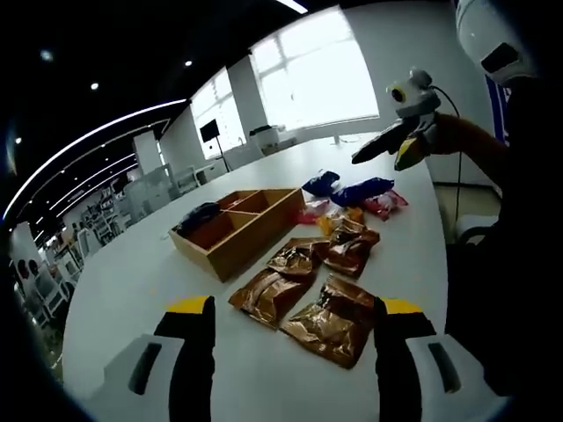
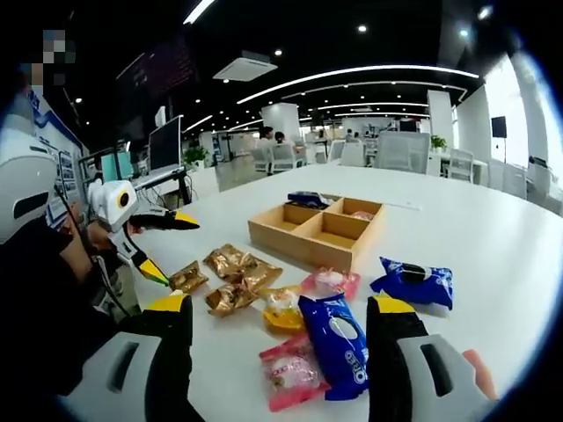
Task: Pick up the scattered marshmallows, QQ candies, Oreo cookies, and mixed nuts on the table and sort them into separate containers
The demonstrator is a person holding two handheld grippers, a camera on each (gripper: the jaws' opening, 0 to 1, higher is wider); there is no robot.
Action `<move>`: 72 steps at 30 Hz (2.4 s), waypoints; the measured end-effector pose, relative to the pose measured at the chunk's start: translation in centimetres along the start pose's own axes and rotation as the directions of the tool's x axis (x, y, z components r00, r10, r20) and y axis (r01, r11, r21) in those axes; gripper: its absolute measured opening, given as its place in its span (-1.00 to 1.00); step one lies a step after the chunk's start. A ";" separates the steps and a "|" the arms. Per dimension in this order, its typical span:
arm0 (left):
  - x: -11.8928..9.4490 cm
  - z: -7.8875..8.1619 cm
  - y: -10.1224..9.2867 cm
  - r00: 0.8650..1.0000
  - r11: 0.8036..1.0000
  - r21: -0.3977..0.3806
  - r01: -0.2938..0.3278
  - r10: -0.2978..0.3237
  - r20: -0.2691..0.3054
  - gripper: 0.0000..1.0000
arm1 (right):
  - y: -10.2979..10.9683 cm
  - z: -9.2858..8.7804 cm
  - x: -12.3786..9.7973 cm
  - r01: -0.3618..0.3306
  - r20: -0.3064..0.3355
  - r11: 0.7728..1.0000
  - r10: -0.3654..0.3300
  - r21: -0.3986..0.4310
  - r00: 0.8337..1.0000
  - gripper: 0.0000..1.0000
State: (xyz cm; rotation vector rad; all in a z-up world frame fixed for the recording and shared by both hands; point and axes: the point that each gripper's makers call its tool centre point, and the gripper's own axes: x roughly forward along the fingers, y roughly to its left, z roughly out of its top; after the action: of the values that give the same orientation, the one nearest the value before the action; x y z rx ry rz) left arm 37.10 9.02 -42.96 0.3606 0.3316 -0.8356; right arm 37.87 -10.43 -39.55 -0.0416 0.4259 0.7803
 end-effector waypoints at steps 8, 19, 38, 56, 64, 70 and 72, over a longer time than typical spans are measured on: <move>0.9 0.2 -3.1 0.994 0.993 0.057 0.105 -0.104 -0.024 0.12 | -0.1 -0.1 0.0 0.002 -0.001 1.000 -0.002 -0.005 1.000 0.56; 1.1 -1.3 -3.9 0.987 0.983 0.122 0.139 -0.127 -0.099 -0.02 | -0.3 0.0 0.1 0.005 -0.002 1.000 -0.005 -0.005 1.000 0.56; 2.7 -1.9 -3.2 0.989 0.990 -0.047 0.135 -0.138 -0.059 -0.31 | -0.6 -0.3 -0.1 0.017 -0.007 1.000 -0.017 -0.004 1.000 0.55; 1.8 -0.2 -2.1 0.997 0.998 -0.001 0.063 -0.063 -0.033 -0.72 | -1.0 -0.4 0.0 0.032 -0.014 0.999 -0.032 -0.008 0.999 0.54; 0.8 1.0 -1.5 0.999 0.999 0.001 0.046 -0.046 -0.011 -0.73 | -1.0 -0.4 0.1 0.030 -0.014 1.000 -0.030 -0.009 0.999 0.54; -0.2 2.1 -0.4 1.000 1.000 0.019 0.006 -0.006 0.006 -0.73 | -1.0 -0.3 0.1 0.028 -0.014 1.000 -0.028 -0.013 1.000 0.53; -0.4 2.3 0.0 1.000 1.000 0.022 -0.004 0.004 0.006 -0.73 | -1.0 -0.3 0.1 0.029 -0.012 0.999 -0.029 -0.014 0.999 0.53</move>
State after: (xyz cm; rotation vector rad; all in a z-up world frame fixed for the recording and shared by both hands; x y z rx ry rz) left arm 37.18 8.32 -40.77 0.3787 0.3159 -0.8364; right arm 38.54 -11.15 -39.98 -0.0652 0.4304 0.7544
